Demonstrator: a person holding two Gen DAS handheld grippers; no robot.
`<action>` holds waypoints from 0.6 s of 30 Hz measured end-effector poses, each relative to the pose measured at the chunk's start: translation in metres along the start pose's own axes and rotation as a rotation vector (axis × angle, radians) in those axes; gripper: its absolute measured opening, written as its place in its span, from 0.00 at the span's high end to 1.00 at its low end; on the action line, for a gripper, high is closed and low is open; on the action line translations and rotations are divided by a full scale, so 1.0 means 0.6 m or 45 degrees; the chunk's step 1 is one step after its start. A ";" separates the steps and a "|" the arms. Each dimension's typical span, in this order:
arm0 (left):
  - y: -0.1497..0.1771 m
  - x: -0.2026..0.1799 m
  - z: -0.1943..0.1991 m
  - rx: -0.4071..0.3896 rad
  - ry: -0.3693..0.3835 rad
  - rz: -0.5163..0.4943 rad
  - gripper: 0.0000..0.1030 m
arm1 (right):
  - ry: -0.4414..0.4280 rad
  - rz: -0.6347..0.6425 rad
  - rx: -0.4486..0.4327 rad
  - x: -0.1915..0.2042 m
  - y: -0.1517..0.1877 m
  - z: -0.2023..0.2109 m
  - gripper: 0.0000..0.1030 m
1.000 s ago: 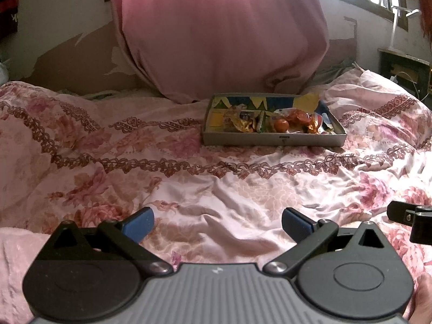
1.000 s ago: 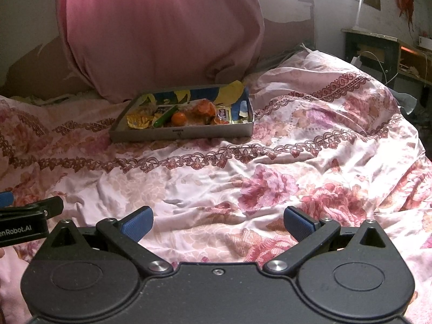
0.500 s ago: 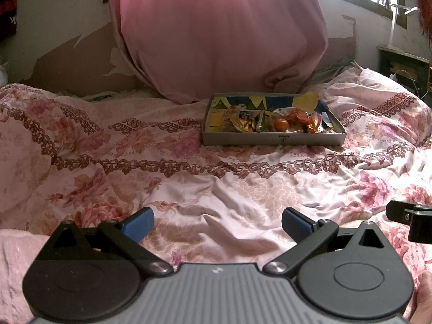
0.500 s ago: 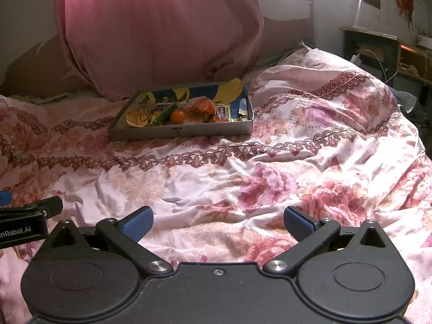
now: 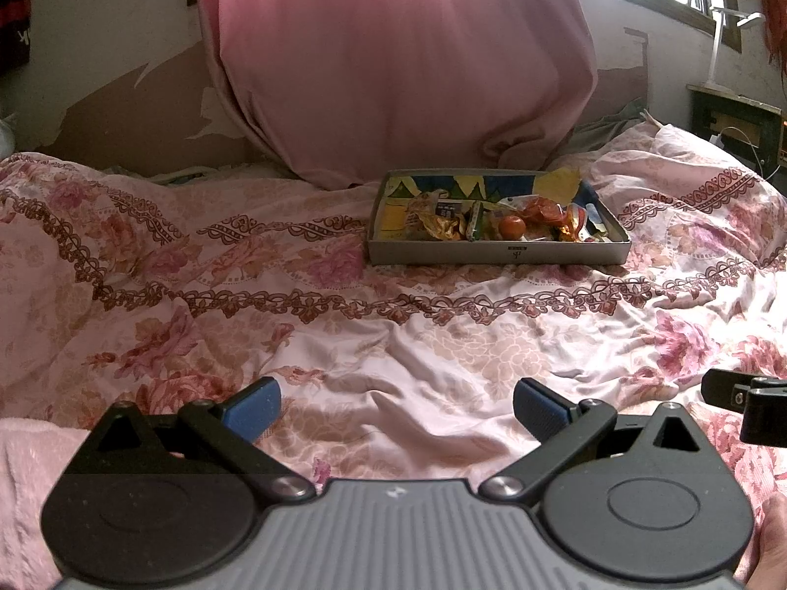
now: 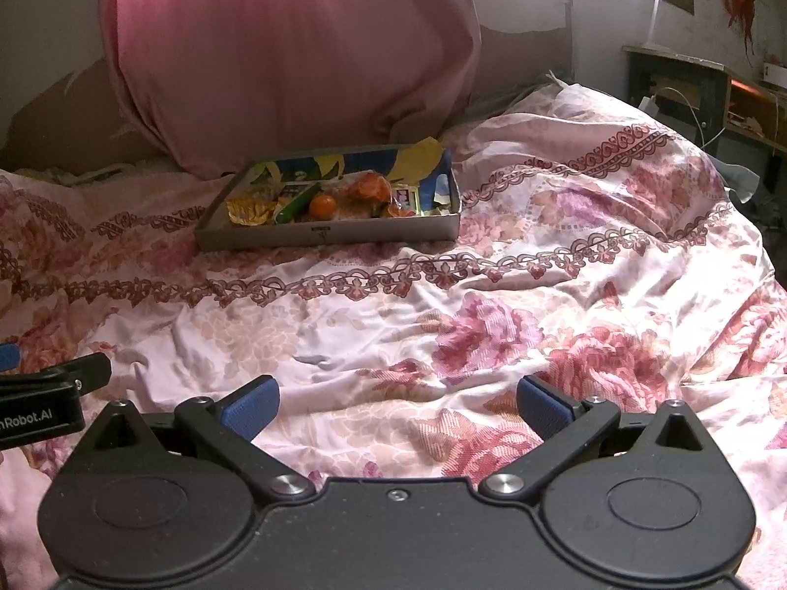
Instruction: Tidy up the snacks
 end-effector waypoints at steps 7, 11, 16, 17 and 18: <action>0.000 0.000 0.000 0.000 0.000 0.000 0.00 | 0.002 -0.002 0.006 -0.003 0.005 -0.002 0.01; 0.000 0.000 0.000 0.001 0.000 0.000 0.00 | 0.002 -0.003 0.006 -0.002 0.004 -0.003 0.01; 0.000 0.001 0.000 0.001 0.000 0.000 0.00 | 0.002 -0.003 0.007 -0.003 0.003 -0.003 0.01; 0.000 0.001 0.000 0.000 0.000 0.000 0.00 | 0.002 -0.003 0.008 -0.003 0.003 -0.003 0.01; 0.000 0.000 0.000 0.000 0.000 0.000 0.00 | 0.002 -0.004 0.009 -0.004 0.006 -0.004 0.01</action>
Point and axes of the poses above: each gripper's, at about its wrist camera, not at the fingertips, and z roughly against the way its jaws point, x to its left, y to its underside, the point moved 7 cm from there along -z, roughly the way its jaws point, and after that the axes turned 9 degrees about -y, right-handed, at the moved point
